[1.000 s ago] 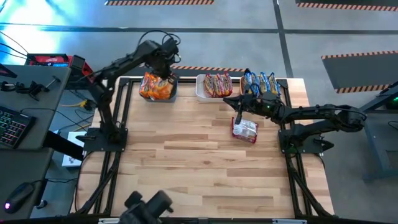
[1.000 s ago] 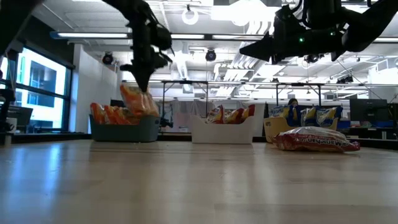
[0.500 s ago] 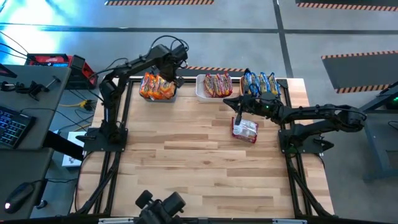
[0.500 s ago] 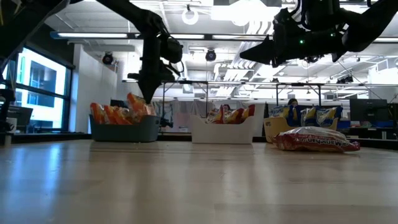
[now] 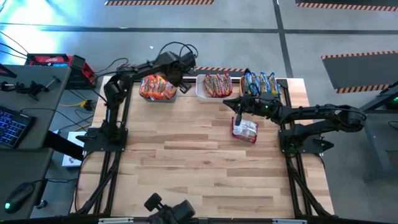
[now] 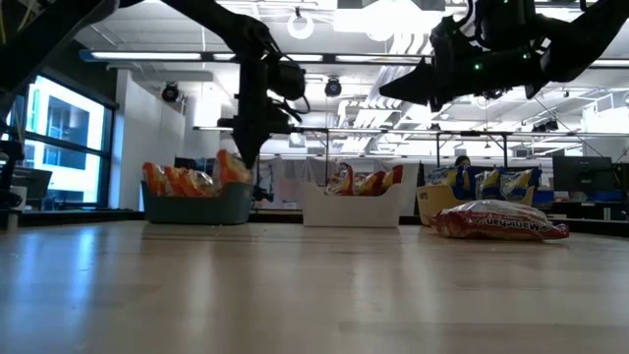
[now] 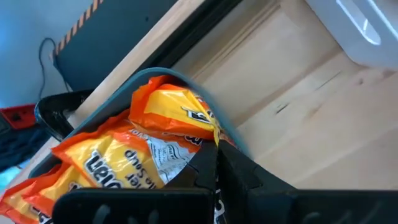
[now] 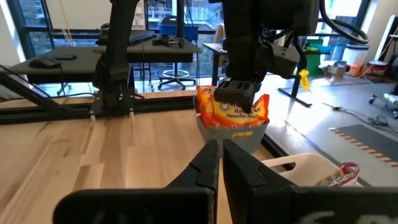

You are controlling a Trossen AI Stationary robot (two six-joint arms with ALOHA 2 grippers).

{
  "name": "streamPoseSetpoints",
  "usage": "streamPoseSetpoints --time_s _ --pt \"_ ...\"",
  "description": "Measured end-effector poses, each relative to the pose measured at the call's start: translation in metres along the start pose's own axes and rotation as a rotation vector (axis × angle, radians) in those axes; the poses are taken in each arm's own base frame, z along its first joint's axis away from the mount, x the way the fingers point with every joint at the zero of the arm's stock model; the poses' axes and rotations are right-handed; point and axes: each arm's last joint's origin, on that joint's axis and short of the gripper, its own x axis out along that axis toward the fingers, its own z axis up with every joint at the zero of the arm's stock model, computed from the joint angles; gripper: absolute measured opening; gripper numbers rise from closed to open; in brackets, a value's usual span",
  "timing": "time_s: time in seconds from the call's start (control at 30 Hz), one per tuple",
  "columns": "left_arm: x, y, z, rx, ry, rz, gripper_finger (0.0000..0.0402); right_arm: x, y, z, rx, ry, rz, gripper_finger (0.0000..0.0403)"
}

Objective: Sort Maruchan noodles
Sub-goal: Put the orange noodle pack into the blue bin

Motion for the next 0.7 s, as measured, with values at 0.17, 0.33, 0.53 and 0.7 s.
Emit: streamPoseSetpoints --time_s 0.17,0.33,0.53,0.7 --pt "0.003 -0.012 -0.001 0.032 -0.003 0.033 0.0 0.0 0.0 -0.002 0.004 0.022 0.002 0.0004" --pt "0.002 -0.016 -0.001 0.043 -0.019 0.073 0.0 0.0 0.0 -0.003 0.011 0.034 0.005 0.0004" --pt "0.001 -0.018 0.002 0.035 -0.053 0.093 0.0 0.0 0.0 -0.004 0.013 0.037 0.006 0.0004" --pt "0.0 -0.023 0.006 0.034 -0.111 0.08 0.0 0.0 0.0 -0.005 0.014 0.056 0.007 0.0004"
